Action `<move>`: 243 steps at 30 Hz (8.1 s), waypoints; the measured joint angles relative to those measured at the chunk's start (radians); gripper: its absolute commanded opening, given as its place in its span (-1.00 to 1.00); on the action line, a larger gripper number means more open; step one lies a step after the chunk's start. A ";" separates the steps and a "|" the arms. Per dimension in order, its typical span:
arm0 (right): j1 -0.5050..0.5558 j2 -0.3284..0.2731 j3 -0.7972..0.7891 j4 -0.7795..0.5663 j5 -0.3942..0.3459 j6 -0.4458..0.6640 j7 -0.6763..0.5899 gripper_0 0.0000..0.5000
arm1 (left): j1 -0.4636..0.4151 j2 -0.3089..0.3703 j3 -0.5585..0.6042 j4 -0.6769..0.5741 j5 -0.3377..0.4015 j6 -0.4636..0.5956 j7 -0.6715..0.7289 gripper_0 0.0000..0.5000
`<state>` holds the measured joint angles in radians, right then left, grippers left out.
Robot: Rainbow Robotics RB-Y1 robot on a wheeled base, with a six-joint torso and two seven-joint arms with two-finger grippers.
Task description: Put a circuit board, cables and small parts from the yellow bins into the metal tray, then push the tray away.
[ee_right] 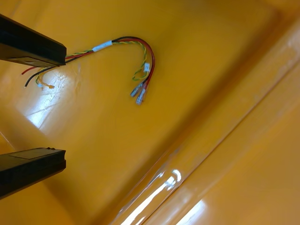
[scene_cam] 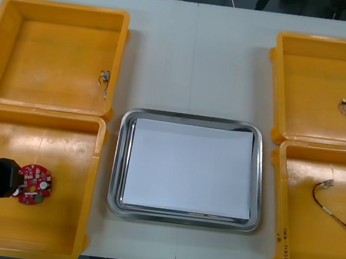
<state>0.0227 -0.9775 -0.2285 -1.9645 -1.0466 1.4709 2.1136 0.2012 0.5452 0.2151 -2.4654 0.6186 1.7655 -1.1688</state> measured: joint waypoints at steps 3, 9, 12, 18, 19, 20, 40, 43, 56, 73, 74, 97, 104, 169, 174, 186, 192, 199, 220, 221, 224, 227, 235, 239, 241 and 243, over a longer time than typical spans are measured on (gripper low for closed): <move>-0.003 0.000 0.016 0.002 -0.030 0.000 0.019 1.00 | 0.000 -0.017 -0.015 0.000 -0.017 -0.006 0.000 1.00; -0.004 -0.001 0.072 0.027 -0.074 -0.002 0.020 1.00 | 0.001 -0.030 -0.061 0.000 -0.048 -0.049 0.000 1.00; -0.005 -0.001 0.107 0.031 -0.074 -0.003 0.022 1.00 | 0.006 -0.030 -0.092 0.006 -0.068 -0.101 0.000 1.00; -0.005 -0.001 0.145 0.031 -0.074 -0.009 0.029 1.00 | 0.037 -0.031 -0.133 0.038 -0.085 -0.201 0.000 1.00; -0.005 -0.001 0.151 0.031 -0.073 -0.013 0.031 1.00 | 0.044 -0.031 -0.137 0.043 -0.087 -0.213 0.000 1.00; -0.005 -0.002 0.157 0.032 -0.073 -0.019 0.033 1.00 | 0.050 -0.031 -0.139 0.046 -0.089 -0.223 0.000 1.00; -0.006 -0.059 0.295 0.069 -0.046 -0.217 0.087 1.00 | 0.142 -0.031 -0.225 0.157 -0.141 -0.433 0.000 1.00; -0.006 -0.066 0.309 0.083 -0.043 -0.238 0.087 1.00 | 0.142 -0.031 -0.231 0.160 -0.147 -0.435 0.000 1.00; -0.003 -0.068 0.371 0.134 -0.019 -0.357 0.122 1.00 | 0.142 -0.030 -0.252 0.207 -0.171 -0.485 0.000 0.98; 0.056 -0.070 0.372 0.132 0.019 -0.424 0.123 1.00 | 0.142 -0.030 -0.257 0.209 -0.173 -0.486 0.000 -1.00; 0.059 -0.070 0.372 0.131 0.020 -0.424 0.123 1.00 | 0.142 -0.030 -0.257 0.209 -0.173 -0.486 0.000 -1.00; 0.100 -0.072 0.372 0.100 0.056 -0.456 0.123 1.00 | -0.025 -0.030 -0.126 0.038 -0.122 -0.009 0.000 -1.00; 0.102 -0.072 0.372 0.099 0.062 -0.457 0.124 0.88 | -0.148 -0.030 -0.115 0.005 -0.095 0.122 0.000 -1.00; 0.002 -0.035 -0.136 -0.210 -0.152 0.223 -0.180 -1.00 | -0.716 -0.005 -1.045 0.249 -0.130 -0.070 0.277 -1.00; -0.047 -0.035 -0.132 -0.255 -0.136 0.275 -0.367 -1.00 | -0.716 -0.005 -1.086 0.306 -0.137 -0.141 0.277 -1.00; -0.240 -0.035 0.031 -0.334 -0.083 0.358 -0.623 -1.00 | -0.717 0.004 -1.141 0.361 -0.149 -0.213 0.277 -1.00; -0.309 -0.035 0.121 -0.346 -0.061 0.361 -0.678 -1.00 | -0.717 0.031 -1.156 0.361 -0.149 -0.255 0.277 -1.00; -0.398 -0.035 0.241 -0.347 -0.040 0.362 -0.684 -1.00 | -0.717 0.040 -1.162 0.361 -0.149 -0.261 0.278 -0.29; -0.531 0.060 0.373 -0.346 0.012 0.414 -0.719 -1.00 | -0.717 0.040 -1.139 0.352 -0.112 -0.232 0.281 1.00; -0.531 0.062 0.373 -0.346 0.012 0.415 -0.719 -1.00 | -0.717 0.039 -1.124 0.346 -0.096 -0.214 0.281 1.00; -0.531 0.067 0.373 -0.346 0.012 0.420 -0.719 -1.00 | -0.717 0.034 -1.069 0.323 -0.073 -0.154 0.281 1.00; -0.531 0.074 0.373 -0.346 0.012 0.426 -0.719 -1.00 | -0.719 0.019 -1.004 0.302 -0.065 -0.086 0.281 1.00; -0.531 0.090 0.373 -0.346 0.015 0.439 -0.719 -1.00 | -0.771 -0.011 -0.837 0.297 0.010 0.037 0.281 1.00; -0.532 0.091 0.383 -0.347 0.011 0.437 -0.719 -1.00 | -0.797 -0.013 -0.745 0.297 0.042 0.096 0.281 1.00; -0.540 0.091 0.404 -0.347 0.011 0.427 -0.718 -1.00 | -0.808 -0.013 -0.701 0.297 0.058 0.128 0.281 1.00; -0.555 0.091 0.440 -0.347 0.013 0.407 -0.718 -1.00 | -0.820 -0.010 -0.659 0.297 0.078 0.144 0.281 1.00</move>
<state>-0.5326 -0.8860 0.2112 -2.3115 -1.0333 1.8774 1.3954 -0.6188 0.5350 -0.4437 -2.1685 0.6961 1.9090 -0.8882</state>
